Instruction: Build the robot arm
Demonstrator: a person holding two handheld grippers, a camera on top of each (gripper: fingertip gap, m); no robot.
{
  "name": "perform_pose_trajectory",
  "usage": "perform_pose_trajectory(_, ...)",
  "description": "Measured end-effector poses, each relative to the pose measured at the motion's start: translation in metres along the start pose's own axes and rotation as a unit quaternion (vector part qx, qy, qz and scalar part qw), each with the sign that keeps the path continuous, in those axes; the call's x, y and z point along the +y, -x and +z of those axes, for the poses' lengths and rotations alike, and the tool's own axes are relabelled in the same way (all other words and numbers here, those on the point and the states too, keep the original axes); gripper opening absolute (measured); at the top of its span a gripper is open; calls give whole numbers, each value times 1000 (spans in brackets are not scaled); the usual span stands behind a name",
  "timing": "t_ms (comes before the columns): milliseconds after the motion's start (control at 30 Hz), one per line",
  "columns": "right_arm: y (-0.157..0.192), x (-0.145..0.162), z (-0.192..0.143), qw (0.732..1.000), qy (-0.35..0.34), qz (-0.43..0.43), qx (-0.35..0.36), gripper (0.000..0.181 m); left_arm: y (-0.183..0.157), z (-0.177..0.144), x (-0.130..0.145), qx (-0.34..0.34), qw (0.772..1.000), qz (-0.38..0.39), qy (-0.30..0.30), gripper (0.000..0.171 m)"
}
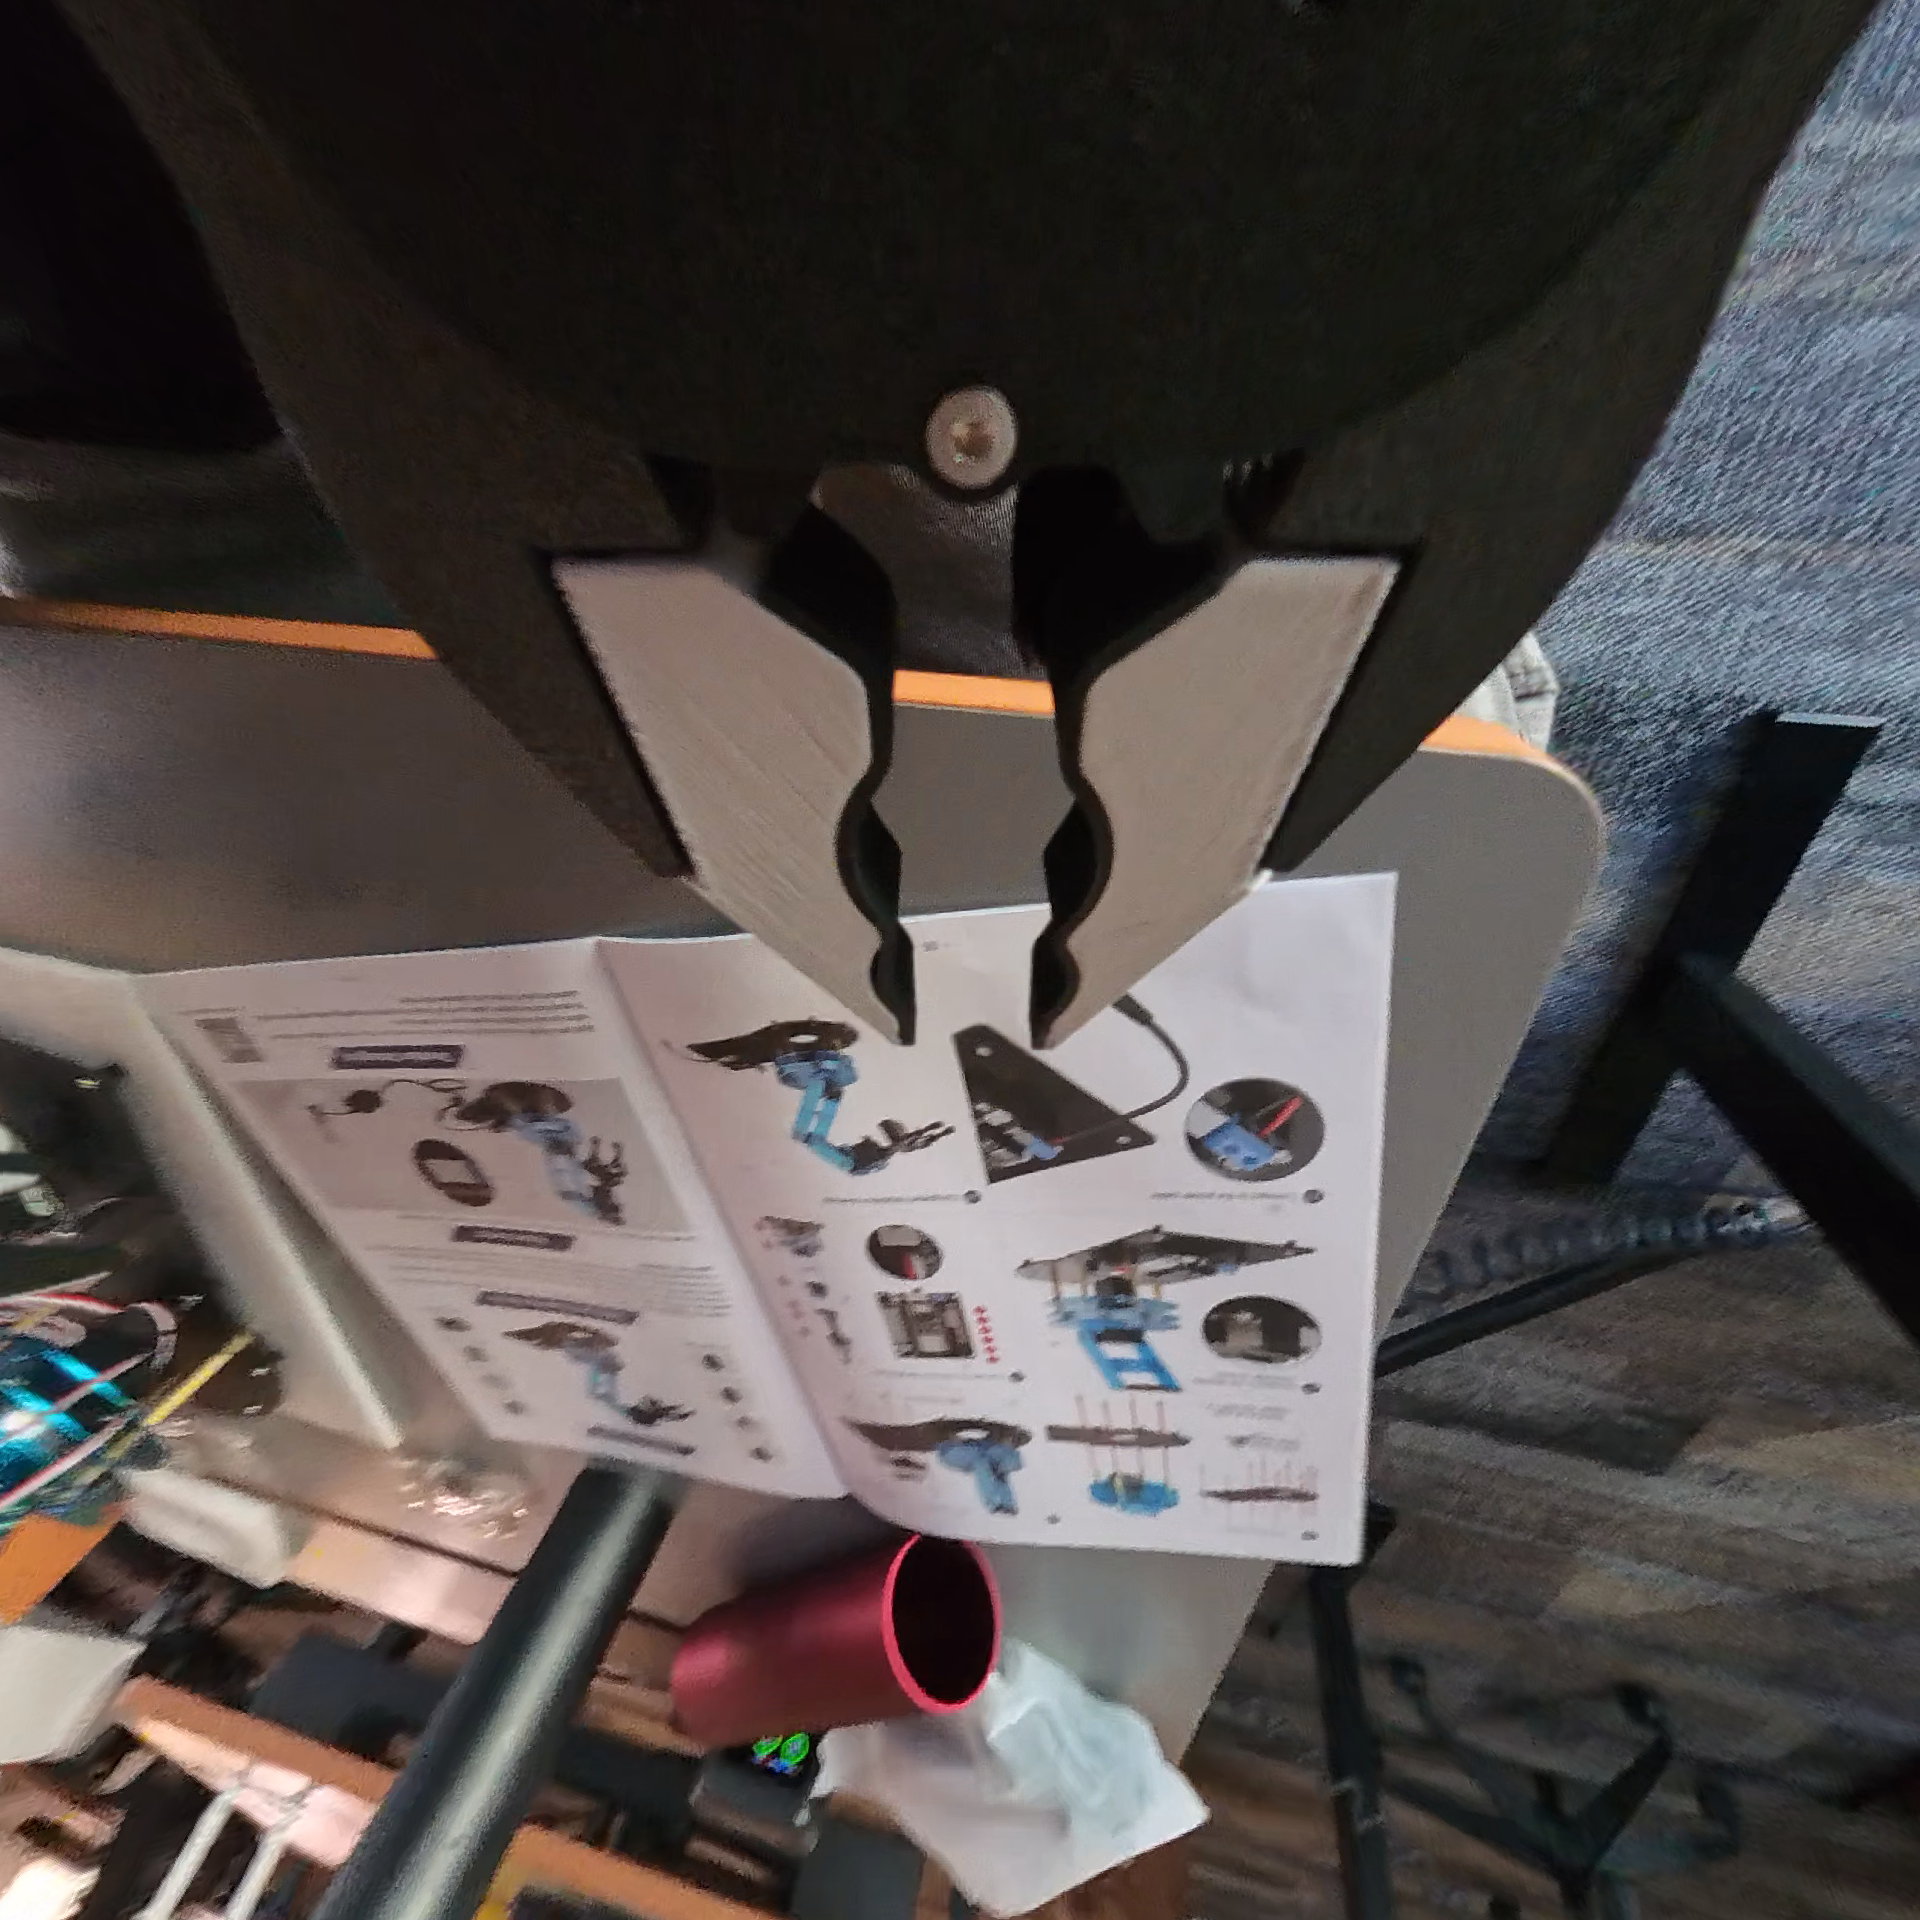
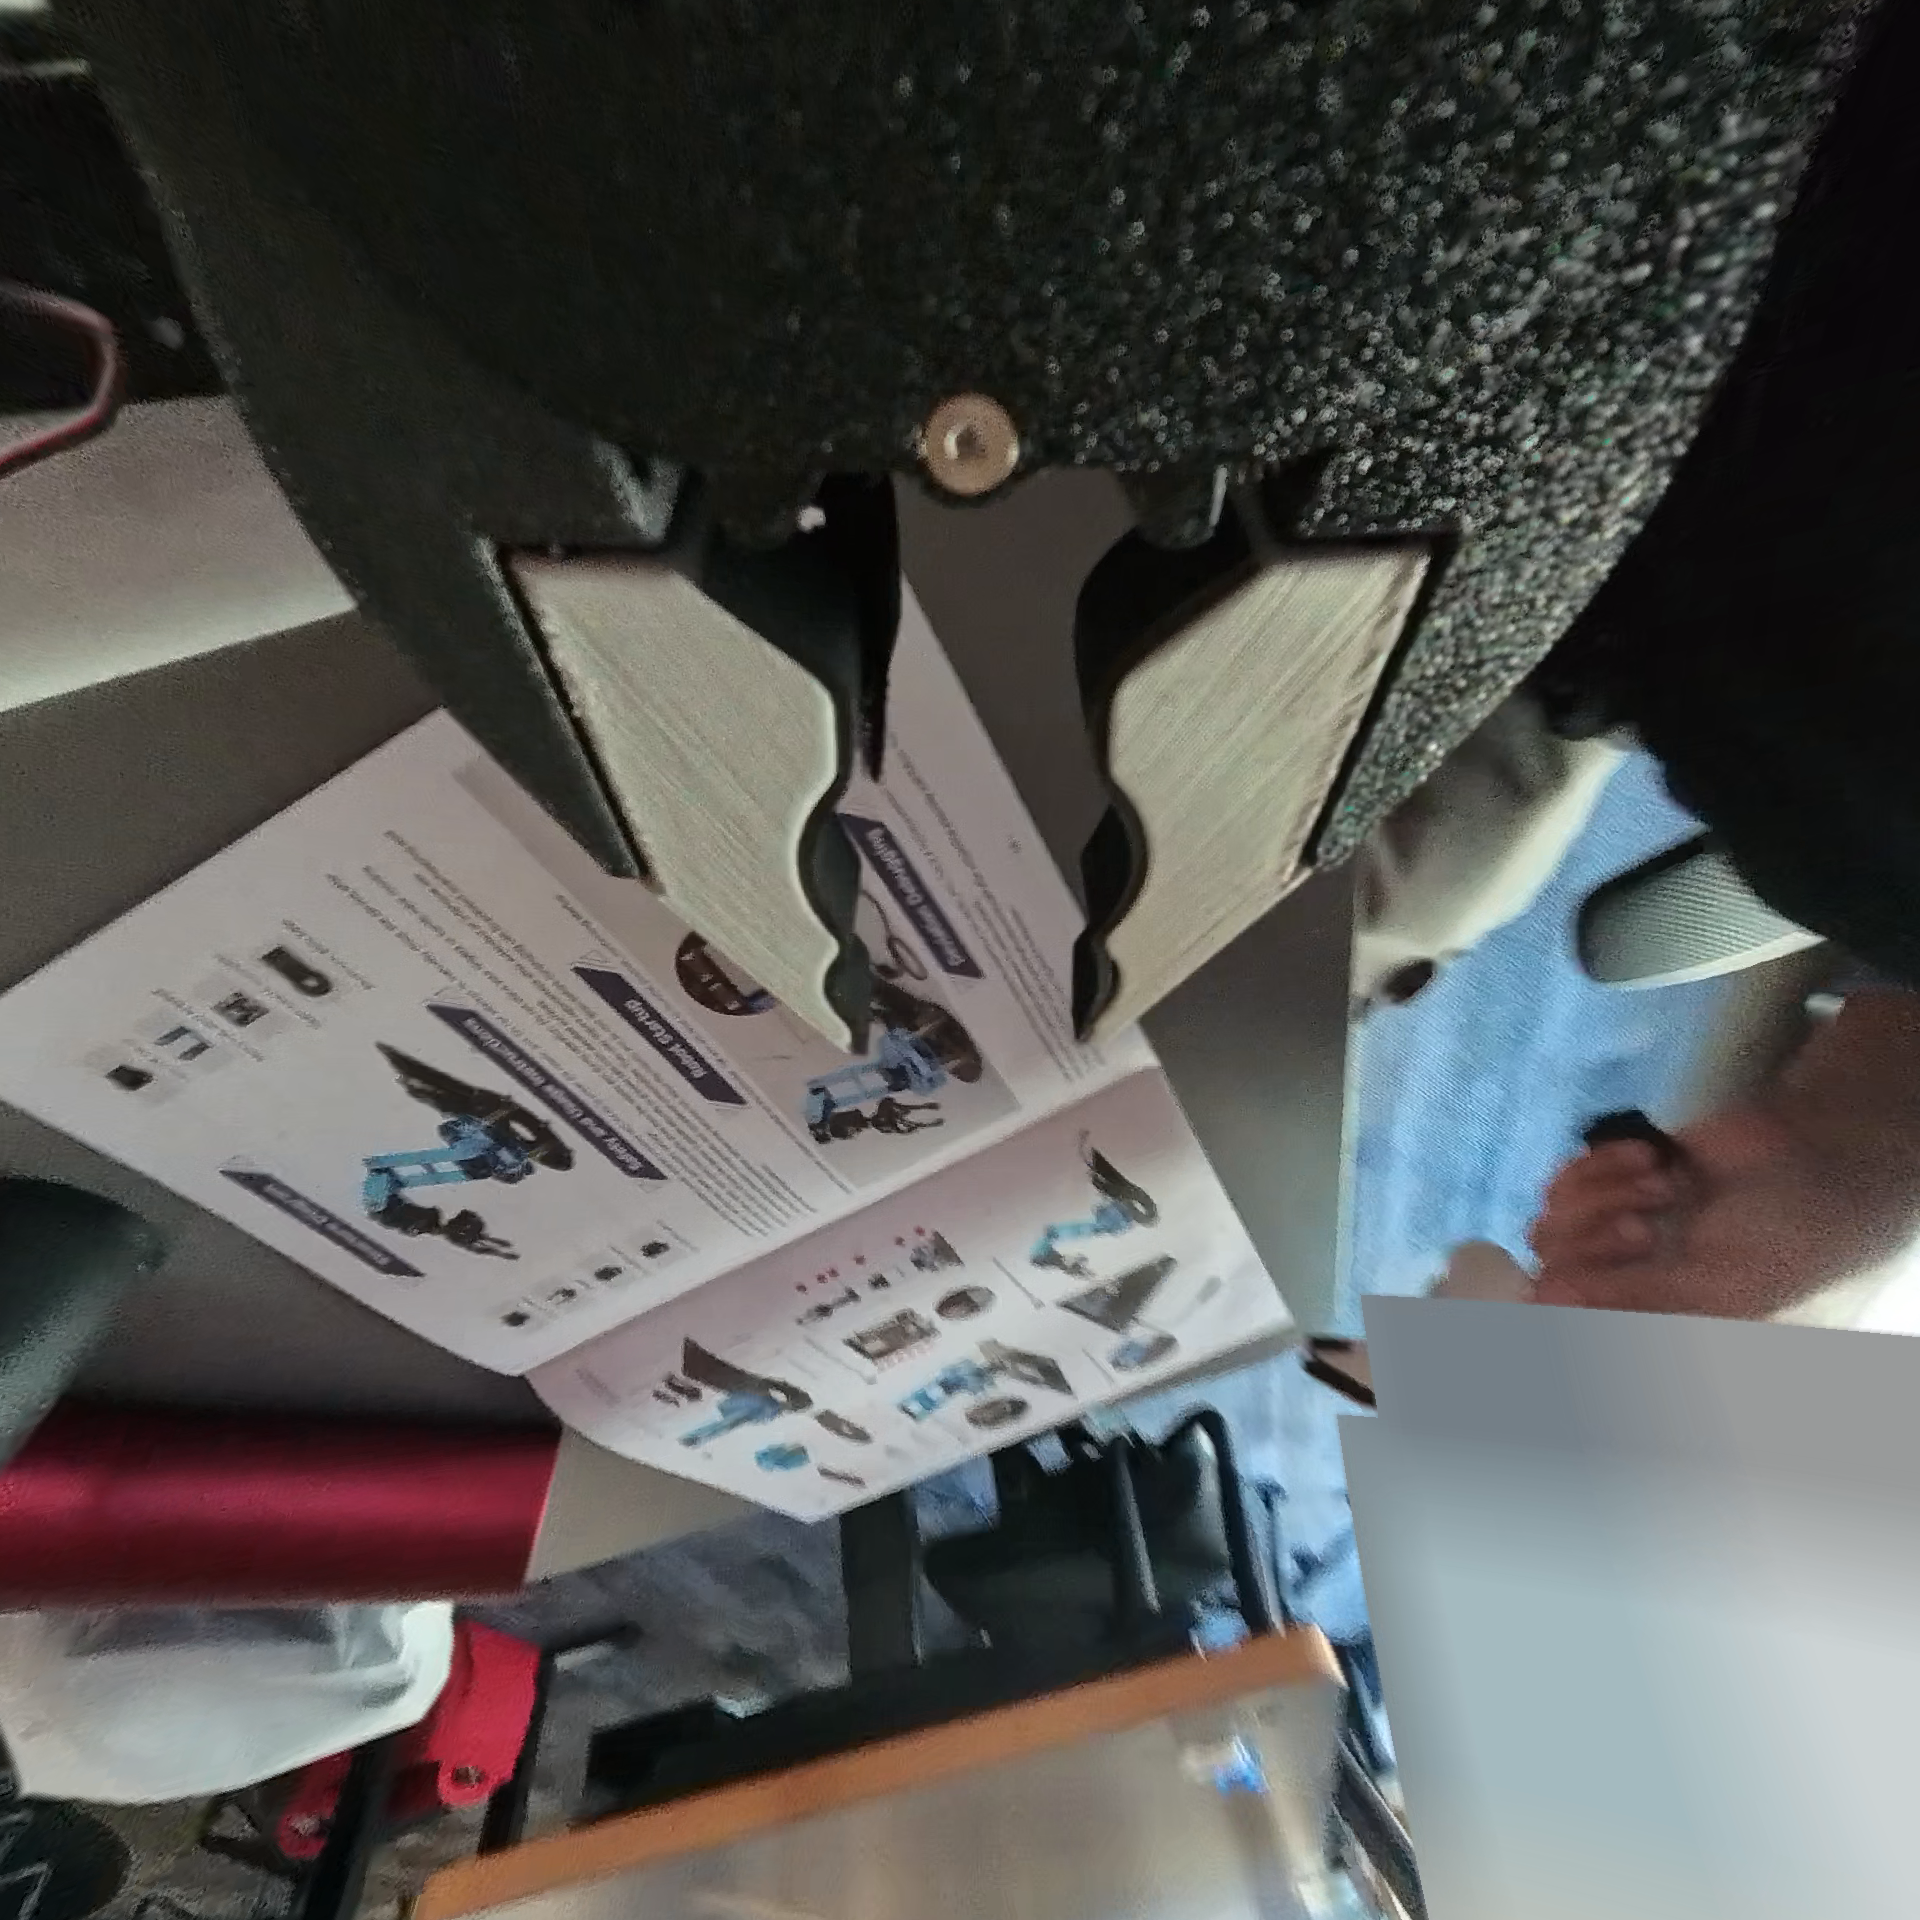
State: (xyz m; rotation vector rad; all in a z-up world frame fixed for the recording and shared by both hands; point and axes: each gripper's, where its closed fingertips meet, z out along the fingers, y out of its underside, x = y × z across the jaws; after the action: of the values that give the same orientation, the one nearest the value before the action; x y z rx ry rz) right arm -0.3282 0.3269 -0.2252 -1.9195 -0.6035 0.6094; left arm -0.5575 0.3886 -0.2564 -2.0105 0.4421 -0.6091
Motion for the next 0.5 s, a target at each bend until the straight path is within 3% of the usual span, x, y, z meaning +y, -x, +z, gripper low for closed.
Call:
perform_pose_trajectory(100,-4,1,31,997,29,-54,36,34,8,3,4,-43,999,3,5,27)
perform_pose_trajectory(167,2,1,53,998,45,-49,17,28,14,2,7,-66,998,20,-2,28)
perform_pose_trajectory(300,-5,11,87,996,88,-15,-9,35,16,3,7,-58,998,35,0,36)
perform_pose_trajectory(500,-32,46,100,982,171,-48,57,40,20,27,6,-25,999,9,25,36)
